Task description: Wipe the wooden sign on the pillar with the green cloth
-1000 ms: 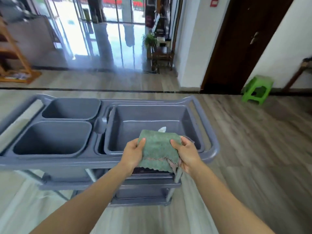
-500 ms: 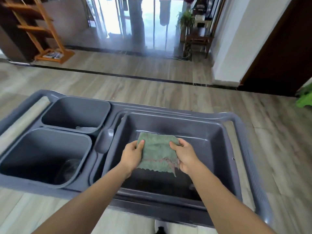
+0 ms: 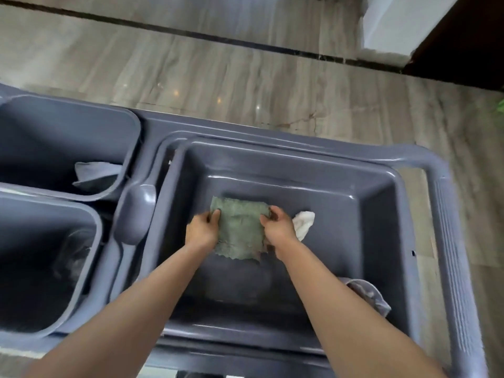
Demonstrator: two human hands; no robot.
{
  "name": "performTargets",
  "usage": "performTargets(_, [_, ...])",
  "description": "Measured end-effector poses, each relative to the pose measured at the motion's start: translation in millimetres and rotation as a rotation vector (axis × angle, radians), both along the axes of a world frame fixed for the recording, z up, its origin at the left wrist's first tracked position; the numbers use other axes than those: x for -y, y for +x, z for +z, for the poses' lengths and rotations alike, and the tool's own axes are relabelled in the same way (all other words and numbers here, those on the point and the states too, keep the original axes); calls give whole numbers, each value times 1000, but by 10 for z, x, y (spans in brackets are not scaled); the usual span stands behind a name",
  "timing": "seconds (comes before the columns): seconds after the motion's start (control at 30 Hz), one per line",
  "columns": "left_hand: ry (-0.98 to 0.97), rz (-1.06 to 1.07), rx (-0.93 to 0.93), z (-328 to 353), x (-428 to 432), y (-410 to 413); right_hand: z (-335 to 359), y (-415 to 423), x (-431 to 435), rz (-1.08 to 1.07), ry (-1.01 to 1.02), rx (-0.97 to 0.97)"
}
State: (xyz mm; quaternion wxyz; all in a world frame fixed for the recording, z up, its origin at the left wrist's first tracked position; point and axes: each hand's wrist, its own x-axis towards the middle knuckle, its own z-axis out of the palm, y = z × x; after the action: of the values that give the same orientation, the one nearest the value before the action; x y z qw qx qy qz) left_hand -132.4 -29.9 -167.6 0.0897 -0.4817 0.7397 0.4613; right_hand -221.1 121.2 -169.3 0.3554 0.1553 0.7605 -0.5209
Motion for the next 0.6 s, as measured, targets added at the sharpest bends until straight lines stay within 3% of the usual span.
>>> performTargets(0.2, [20, -68, 171, -68, 106, -5, -61, -20, -4, 11, 17, 147])
performTargets(0.37, [-36, -311, 262, 242, 167, -20, 203, 4, -24, 59, 91, 123])
performTargets(0.43, [-89, -494, 303, 450, 182, -88, 381, 5, 4, 194, 185, 70])
performTargets(0.6, [-347, -951, 331, 1239, 180, -467, 1057, -186, 124, 787, 564, -172])
